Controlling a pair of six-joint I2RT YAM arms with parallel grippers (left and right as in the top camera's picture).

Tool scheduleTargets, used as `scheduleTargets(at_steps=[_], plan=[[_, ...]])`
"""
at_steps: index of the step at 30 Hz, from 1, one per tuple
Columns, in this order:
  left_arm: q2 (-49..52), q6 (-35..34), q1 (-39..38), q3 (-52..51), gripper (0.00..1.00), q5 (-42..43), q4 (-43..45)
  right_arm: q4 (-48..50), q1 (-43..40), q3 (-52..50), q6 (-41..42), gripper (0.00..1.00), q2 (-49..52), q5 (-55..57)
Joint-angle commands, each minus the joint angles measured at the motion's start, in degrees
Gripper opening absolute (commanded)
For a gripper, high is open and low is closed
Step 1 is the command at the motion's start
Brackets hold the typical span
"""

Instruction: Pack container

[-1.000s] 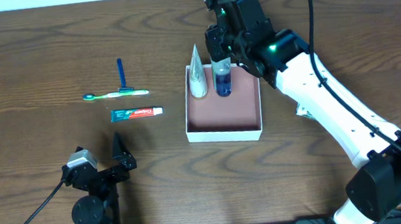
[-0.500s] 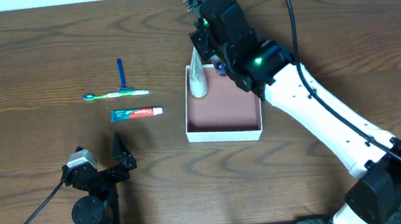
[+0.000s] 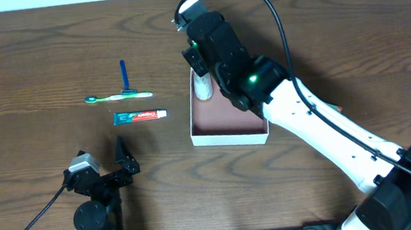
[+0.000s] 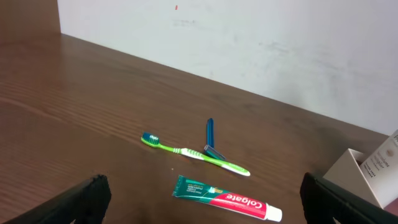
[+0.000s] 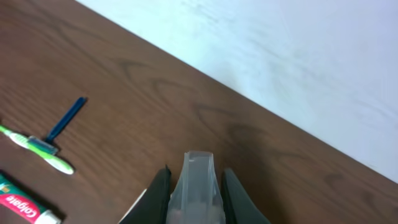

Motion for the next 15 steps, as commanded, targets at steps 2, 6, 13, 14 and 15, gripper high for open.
scheduleTargets(at_steps=[2, 6, 13, 14, 15], plan=[[0.02, 0.72, 0.28, -1.09, 0.98, -0.28, -1.84, 4.35, -0.26, -5.20, -1.27, 0.02, -5.46, 2.43], [0.02, 0.72, 0.28, -1.09, 0.98, -0.28, -1.84, 10.69, -1.51, -12.98, -0.79, 0.02, -8.94, -0.28], [0.02, 0.72, 0.28, -1.09, 0.98, -0.26, -1.84, 21.22, -4.52, -24.33, 2.43, 0.02, -12.20, -7.98], [0.02, 0.72, 0.28, -1.09, 0.98, -0.28, -1.84, 21.99, -4.87, -25.11, 2.45, 0.02, -12.20, -9.75], [0.02, 0.72, 0.28, -1.09, 0.98, -0.28, -1.84, 22.93, -5.27, -25.99, 2.69, 0.01, -12.20, -11.61]])
